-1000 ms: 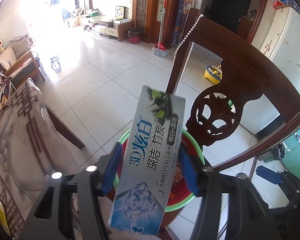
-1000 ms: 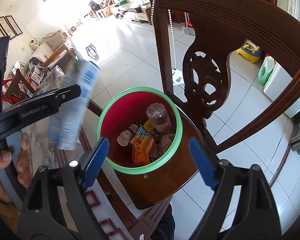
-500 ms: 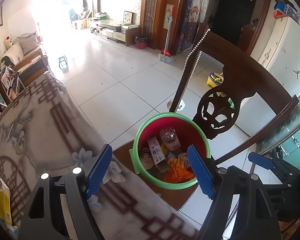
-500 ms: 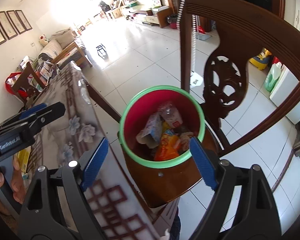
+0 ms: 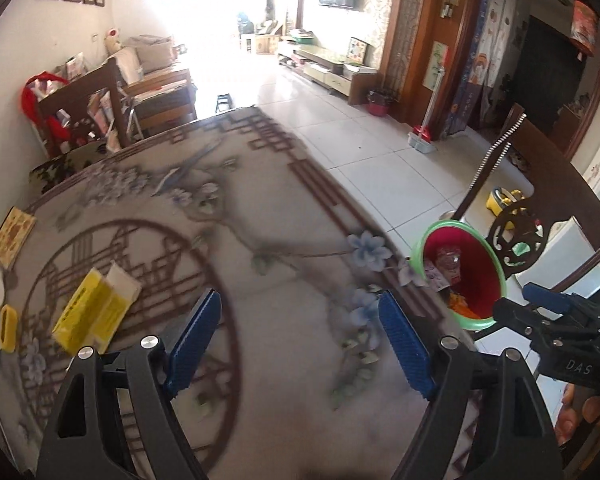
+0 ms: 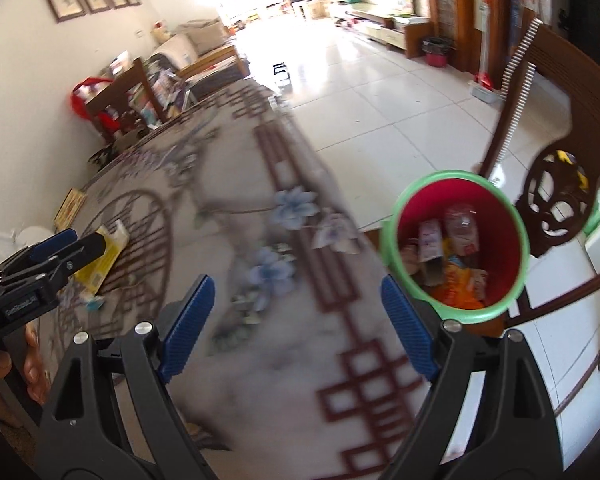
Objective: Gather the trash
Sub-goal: 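Move both grippers back to the table and grasp the yellow medicine box with the left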
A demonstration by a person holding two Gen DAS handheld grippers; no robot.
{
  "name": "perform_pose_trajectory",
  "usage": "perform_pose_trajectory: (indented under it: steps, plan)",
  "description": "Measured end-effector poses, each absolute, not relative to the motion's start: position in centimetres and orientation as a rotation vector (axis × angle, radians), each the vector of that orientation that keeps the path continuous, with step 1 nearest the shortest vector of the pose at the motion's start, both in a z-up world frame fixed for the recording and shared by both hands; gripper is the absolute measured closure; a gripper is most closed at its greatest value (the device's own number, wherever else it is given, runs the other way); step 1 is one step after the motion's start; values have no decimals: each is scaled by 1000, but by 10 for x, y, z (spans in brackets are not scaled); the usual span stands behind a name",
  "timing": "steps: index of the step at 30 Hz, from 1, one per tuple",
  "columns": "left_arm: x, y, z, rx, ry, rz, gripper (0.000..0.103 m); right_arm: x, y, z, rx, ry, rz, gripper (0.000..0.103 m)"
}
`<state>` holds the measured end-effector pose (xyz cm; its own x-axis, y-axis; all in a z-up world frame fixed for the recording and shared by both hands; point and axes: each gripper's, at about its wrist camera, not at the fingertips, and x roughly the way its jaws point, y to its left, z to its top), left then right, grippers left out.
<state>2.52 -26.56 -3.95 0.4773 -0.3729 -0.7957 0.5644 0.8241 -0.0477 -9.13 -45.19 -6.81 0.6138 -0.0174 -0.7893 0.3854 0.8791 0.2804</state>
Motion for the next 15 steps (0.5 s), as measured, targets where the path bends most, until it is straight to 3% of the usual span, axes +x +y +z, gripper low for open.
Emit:
perform_pose_trajectory:
  steps: [9,15]
  plan:
    - [118,-125,-78,251,934,-371,23,-64,-367,-65,396,917,-140,19]
    - [183,-101,-129,406,1046,-384,20,-63,-333,-68,376,951,-149,19]
